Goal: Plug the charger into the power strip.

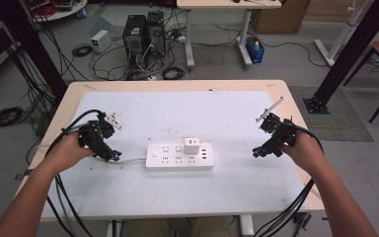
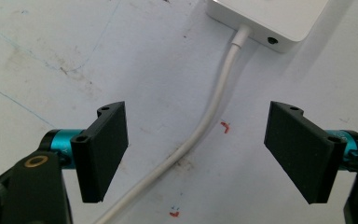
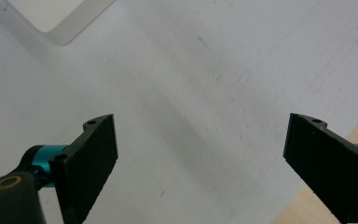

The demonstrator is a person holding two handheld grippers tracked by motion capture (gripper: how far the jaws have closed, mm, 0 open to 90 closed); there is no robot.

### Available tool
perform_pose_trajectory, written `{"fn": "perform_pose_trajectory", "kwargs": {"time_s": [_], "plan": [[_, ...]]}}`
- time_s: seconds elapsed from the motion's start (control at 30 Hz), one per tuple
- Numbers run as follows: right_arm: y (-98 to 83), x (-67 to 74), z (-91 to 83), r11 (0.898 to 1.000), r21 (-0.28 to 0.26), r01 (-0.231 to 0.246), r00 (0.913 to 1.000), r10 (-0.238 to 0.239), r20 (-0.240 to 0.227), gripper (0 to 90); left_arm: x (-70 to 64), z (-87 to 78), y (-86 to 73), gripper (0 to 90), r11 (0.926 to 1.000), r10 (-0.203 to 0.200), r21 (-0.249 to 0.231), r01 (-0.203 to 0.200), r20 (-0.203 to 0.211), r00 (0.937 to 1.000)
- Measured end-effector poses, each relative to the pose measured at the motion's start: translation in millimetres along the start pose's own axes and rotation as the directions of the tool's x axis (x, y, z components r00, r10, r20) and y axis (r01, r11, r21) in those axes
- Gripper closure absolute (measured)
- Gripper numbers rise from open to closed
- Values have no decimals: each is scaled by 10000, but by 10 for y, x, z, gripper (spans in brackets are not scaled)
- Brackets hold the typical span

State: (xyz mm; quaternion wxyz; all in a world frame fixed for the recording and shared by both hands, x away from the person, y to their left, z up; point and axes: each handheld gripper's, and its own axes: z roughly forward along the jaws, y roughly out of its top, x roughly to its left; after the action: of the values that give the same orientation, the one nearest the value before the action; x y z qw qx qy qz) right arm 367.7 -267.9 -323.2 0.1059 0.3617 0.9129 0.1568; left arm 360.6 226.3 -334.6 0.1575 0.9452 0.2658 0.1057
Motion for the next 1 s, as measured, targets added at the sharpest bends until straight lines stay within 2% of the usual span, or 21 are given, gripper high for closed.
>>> {"fn": "perform_pose_trajectory", "kwargs": {"time_s": [0.43, 0.77, 0.87, 1.0], "plan": [[-12, 49, 75, 9999, 120, 38, 10000, -38, 5, 94, -22, 32, -32, 217, 10000, 76, 44, -76, 68, 9999], [5, 76, 100, 9999, 62, 125, 9999, -125, -15, 93, -22, 53, -73, 217, 9999, -102, -27, 102, 56, 9999], [-22, 79, 122, 10000, 72, 48, 10000, -48, -3, 93, -25, 69, -64, 217, 10000, -92, 3, 92, 138, 9999], [-69, 57, 141, 9999, -47, -147, 9999, 147, -26, 93, -3, 96, -64, 217, 9996, -270, -117, 270, -51, 9996]]}}
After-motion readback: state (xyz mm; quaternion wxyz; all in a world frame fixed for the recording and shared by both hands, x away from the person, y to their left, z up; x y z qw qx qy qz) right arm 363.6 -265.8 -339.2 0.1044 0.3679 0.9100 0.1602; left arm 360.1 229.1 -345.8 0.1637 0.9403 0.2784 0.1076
